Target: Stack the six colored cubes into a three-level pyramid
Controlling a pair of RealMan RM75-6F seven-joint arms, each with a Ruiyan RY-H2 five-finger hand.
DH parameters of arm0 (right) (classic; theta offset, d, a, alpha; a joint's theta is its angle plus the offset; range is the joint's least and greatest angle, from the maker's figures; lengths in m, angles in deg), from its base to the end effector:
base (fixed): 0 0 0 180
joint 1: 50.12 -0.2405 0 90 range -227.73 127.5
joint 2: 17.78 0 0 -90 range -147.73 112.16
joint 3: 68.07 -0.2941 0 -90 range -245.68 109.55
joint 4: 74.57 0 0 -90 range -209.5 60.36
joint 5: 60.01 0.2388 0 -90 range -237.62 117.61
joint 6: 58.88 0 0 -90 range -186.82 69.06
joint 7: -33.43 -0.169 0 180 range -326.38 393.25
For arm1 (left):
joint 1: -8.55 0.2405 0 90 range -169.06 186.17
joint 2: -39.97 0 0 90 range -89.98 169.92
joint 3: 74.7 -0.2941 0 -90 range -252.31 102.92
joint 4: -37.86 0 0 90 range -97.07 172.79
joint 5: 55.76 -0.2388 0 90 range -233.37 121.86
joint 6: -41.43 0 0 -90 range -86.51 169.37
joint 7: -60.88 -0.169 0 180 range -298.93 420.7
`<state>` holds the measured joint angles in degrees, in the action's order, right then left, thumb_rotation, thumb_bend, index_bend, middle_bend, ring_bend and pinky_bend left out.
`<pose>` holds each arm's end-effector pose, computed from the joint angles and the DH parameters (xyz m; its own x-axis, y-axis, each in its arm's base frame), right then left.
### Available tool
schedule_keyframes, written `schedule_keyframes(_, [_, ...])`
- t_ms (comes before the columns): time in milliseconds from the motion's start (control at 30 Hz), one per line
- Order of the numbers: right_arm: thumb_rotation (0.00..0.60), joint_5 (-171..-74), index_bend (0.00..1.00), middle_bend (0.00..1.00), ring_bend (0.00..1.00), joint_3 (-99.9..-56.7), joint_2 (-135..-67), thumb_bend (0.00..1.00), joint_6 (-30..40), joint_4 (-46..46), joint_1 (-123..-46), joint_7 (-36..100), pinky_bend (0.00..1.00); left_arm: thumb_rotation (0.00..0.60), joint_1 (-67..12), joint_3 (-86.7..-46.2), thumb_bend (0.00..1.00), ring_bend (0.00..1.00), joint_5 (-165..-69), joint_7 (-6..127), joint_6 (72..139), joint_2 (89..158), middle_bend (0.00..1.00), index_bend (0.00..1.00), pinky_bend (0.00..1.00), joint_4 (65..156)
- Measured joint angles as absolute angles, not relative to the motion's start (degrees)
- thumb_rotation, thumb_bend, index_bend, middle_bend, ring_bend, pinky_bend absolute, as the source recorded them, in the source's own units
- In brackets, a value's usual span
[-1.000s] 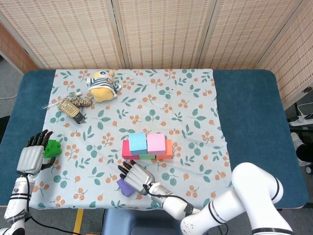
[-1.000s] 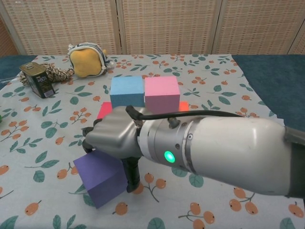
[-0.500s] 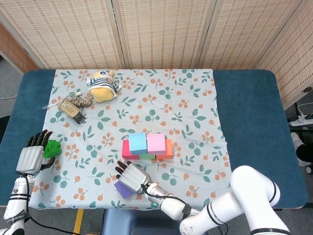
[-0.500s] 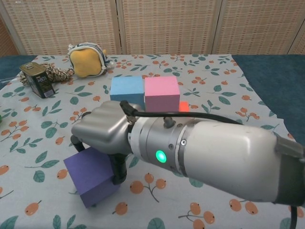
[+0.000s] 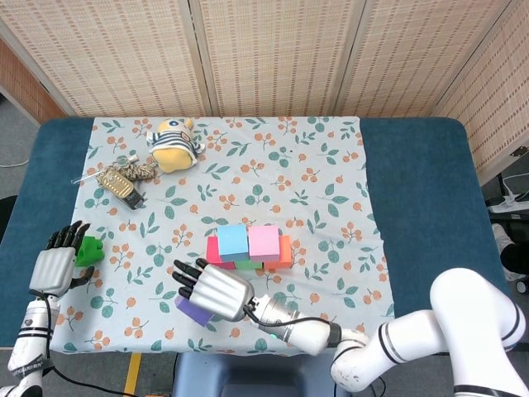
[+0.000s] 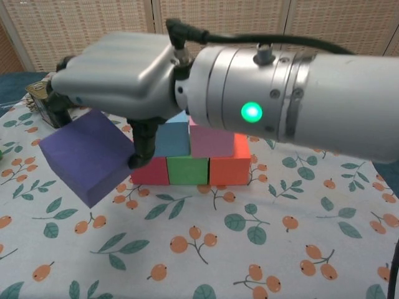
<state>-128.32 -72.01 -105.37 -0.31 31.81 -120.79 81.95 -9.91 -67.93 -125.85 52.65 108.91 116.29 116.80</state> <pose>0.0593 -0.3029 -0.0673 0.6552 0.2120 0.7251 -0.2097 -0.8711 0.4441 -0.3761 0.3150 0.0754 0.4709 0.1556 0.8684 0.8747 0.0456 -0.4825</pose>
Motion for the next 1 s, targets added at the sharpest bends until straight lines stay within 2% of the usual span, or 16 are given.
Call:
schedule_keyframes(133, [0.600, -138.19, 0.62, 0.15, 0.07, -72.97, -100.62, 0.22, -0.80, 28.99, -120.90, 75.68, 0.36, 0.600, -10.26, -67.94, 0.35, 0.00, -125.27, 51.64, 108.28, 117.00, 0.00, 0.00, 0.12, 116.42])
schedule_keyframes(367, [0.600, -148.90, 0.50, 0.15, 0.08, -74.32, -95.93, 0.23, -0.72, 20.33, -121.58, 60.03, 0.38, 0.600, -10.62, -67.90, 0.36, 0.00, -124.58, 50.88, 107.61, 117.59, 0.00, 0.00, 0.13, 116.00])
schedule_keyframes(600, [0.600, -155.46, 0.26, 0.13, 0.08, -74.68, -92.69, 0.23, -0.16, 11.92, -122.17, 42.89, 0.43, 0.600, -10.88, -67.54, 0.36, 0.00, -123.56, 50.90, 106.84, 117.82, 0.00, 0.00, 0.13, 115.47])
schedule_keyframes(800, [0.600, -163.89, 0.23, 0.13, 0.10, -73.55, -89.93, 0.23, 2.15, 3.57, -122.89, 36.16, 0.49, 0.600, -11.20, -67.41, 0.36, 0.00, -122.88, 50.08, 106.41, 118.30, 0.00, 0.00, 0.13, 114.75])
schedule_keyframes(1000, [0.600, -171.08, 0.16, 0.13, 0.13, -70.22, -87.75, 0.23, 3.93, -0.99, -123.51, 33.70, 0.55, 0.600, -11.44, -67.33, 0.36, 0.00, -122.13, 49.05, 106.08, 119.00, 0.00, 0.00, 0.13, 113.96])
